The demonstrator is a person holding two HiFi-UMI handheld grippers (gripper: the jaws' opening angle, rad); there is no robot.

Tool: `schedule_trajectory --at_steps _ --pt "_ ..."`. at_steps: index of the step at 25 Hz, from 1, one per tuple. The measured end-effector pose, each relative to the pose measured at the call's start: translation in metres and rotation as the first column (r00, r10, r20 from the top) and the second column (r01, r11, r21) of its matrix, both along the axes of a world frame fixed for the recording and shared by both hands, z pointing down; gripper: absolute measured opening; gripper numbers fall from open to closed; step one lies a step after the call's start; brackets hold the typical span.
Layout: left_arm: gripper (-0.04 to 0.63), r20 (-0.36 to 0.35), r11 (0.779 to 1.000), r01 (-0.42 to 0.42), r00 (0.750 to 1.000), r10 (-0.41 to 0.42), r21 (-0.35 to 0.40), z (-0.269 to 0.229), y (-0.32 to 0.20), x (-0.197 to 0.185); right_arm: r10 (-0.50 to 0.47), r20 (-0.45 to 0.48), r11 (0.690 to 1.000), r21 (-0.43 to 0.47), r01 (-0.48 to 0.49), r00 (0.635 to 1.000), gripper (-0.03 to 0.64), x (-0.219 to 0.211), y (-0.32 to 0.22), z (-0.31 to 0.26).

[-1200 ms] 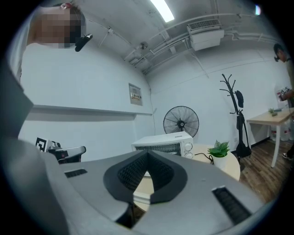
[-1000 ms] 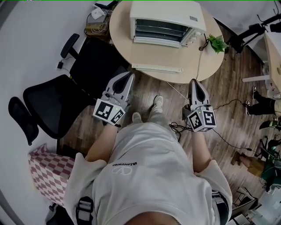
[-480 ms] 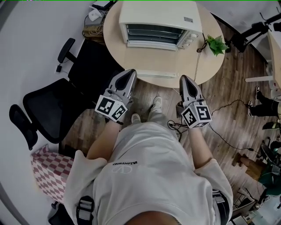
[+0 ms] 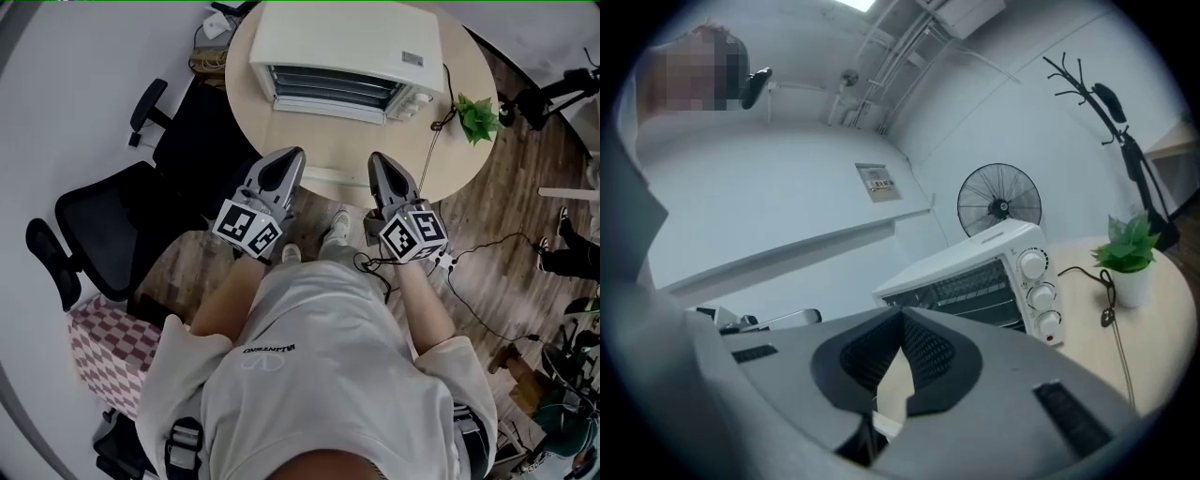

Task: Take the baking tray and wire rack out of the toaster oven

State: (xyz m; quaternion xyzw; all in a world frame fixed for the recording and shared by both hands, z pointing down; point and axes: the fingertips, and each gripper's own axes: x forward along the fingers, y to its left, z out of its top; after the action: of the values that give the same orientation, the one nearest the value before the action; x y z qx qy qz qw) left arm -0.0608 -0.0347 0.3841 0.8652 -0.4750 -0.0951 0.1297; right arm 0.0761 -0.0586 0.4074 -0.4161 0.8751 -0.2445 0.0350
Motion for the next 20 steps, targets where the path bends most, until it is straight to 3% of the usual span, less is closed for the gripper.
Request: schedule_trajectory --at_steps 6,13,17,20 --pt "0.0 0.013 0.998 0.046 0.999 -0.046 -0.047 0.023 -0.037 0.021 -0.068 0.021 0.997 -0.03 0.068 0.997 -0.003 0.005 -0.041 0.017" --pt "0.0 -0.017 0.99 0.094 0.995 -0.096 -0.105 0.042 -0.071 0.047 -0.128 0.096 0.987 -0.09 0.136 0.987 -0.003 0.012 -0.071 0.035" --pt "0.0 -0.097 0.981 0.087 0.99 -0.105 -0.171 0.058 -0.086 0.054 -0.115 0.217 0.978 -0.148 0.149 0.969 -0.003 0.007 -0.087 0.043" --pt "0.0 -0.21 0.971 0.111 0.965 -0.156 -0.212 0.07 -0.096 0.048 -0.097 0.303 0.968 -0.192 0.161 0.948 -0.003 0.002 -0.096 0.05"
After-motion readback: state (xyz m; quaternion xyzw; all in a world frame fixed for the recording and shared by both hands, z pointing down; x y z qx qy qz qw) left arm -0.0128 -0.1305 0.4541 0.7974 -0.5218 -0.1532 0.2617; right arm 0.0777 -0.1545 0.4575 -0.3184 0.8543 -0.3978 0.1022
